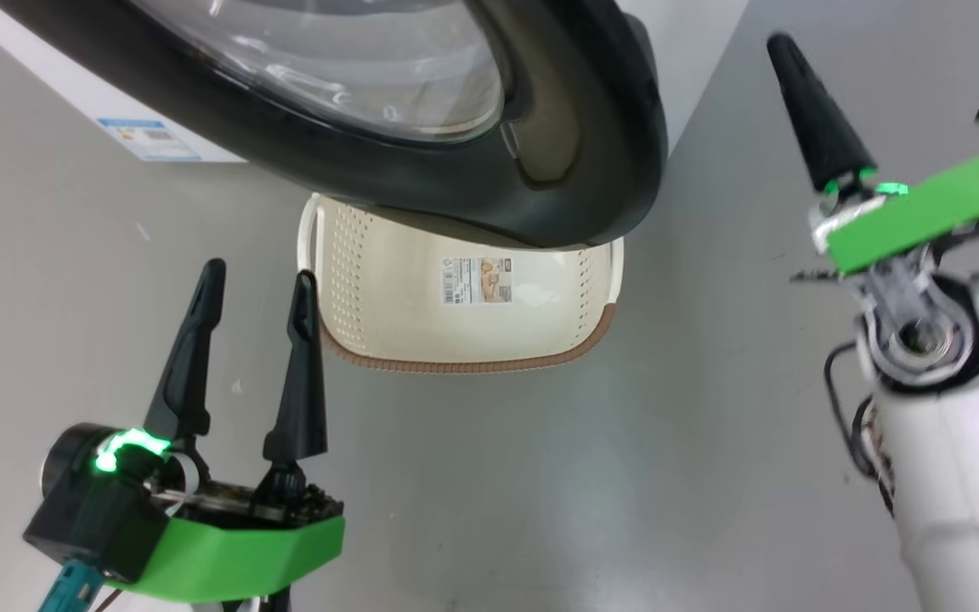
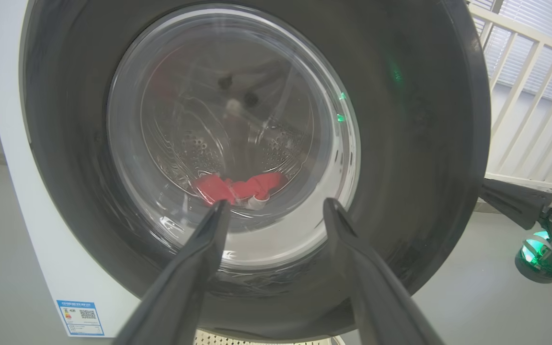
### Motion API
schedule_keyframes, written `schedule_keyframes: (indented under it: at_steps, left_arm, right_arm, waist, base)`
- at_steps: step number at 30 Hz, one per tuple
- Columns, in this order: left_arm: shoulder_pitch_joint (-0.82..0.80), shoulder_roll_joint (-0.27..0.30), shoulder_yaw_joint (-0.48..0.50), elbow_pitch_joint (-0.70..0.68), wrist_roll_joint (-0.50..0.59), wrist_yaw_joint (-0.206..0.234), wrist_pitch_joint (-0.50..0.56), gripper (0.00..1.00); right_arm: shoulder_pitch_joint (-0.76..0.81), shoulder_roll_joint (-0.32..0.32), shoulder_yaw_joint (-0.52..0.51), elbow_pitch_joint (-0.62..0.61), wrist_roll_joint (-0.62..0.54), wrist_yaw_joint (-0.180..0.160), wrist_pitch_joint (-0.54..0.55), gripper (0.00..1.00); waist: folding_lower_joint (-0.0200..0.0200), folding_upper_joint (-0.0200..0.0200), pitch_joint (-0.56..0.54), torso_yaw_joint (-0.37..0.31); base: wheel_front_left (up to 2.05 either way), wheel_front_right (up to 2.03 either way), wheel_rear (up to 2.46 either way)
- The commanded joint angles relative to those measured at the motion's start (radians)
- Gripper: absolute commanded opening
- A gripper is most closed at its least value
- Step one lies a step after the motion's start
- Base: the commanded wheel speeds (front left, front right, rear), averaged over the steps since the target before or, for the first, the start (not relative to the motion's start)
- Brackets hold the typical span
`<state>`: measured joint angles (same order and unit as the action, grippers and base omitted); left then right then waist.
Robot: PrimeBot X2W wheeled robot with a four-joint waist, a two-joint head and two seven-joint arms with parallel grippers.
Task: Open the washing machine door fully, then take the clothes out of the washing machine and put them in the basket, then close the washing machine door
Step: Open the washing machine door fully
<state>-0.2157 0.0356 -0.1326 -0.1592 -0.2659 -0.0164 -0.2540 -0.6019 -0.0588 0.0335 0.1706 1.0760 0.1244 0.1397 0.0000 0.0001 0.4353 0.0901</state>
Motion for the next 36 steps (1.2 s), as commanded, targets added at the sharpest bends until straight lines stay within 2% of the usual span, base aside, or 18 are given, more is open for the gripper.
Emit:
schedule_keyframes:
  at_steps: [1, 7, 13, 21, 30, 36]
  left_arm:
    - [-0.016, 0.015, 0.027, -0.031, -0.006, 0.011, -0.008, 1.00]
    - [-0.025, 0.015, 0.027, -0.022, -0.017, 0.011, -0.008, 1.00]
    - [-0.044, 0.015, 0.021, -0.019, -0.024, 0.011, -0.008, 1.00]
    - [-0.062, 0.015, 0.013, -0.014, -0.019, 0.010, -0.008, 1.00]
    - [-0.054, 0.015, 0.018, -0.009, -0.013, 0.009, -0.008, 1.00]
    - [-0.047, 0.015, 0.017, -0.002, -0.014, 0.007, -0.008, 1.00]
  right_arm:
    - [-0.044, 0.009, 0.006, -0.014, 0.039, 0.006, 0.039, 0.00]
    - [-0.189, 0.009, -0.033, 0.121, 0.239, 0.006, 0.208, 0.00]
    - [-0.337, 0.009, 0.014, 0.273, 0.436, 0.006, 0.368, 0.00]
    - [-0.398, 0.009, 0.091, 0.272, 0.506, 0.006, 0.458, 0.00]
    - [-0.381, -0.006, 0.137, 0.220, 0.549, 0.006, 0.547, 0.00]
    - [-0.353, -0.030, 0.168, 0.194, 0.561, 0.006, 0.569, 0.00]
  waist:
    - [0.0000, -0.0001, 0.015, 0.012]
    - [0.0000, -0.0001, 0.042, 0.021]
    - [0.0000, -0.0001, 0.077, 0.028]
    - [0.0000, -0.0001, 0.098, 0.042]
    - [0.0000, -0.0001, 0.078, 0.047]
    - [0.0000, -0.0001, 0.056, 0.052]
  base:
    - [0.00, 0.00, 0.00]
    - [0.00, 0.00, 0.00]
    - [0.00, 0.00, 0.00]
    - [0.00, 0.00, 0.00]
    - [0.00, 0.00, 0.00]
    - [0.00, 0.00, 0.00]
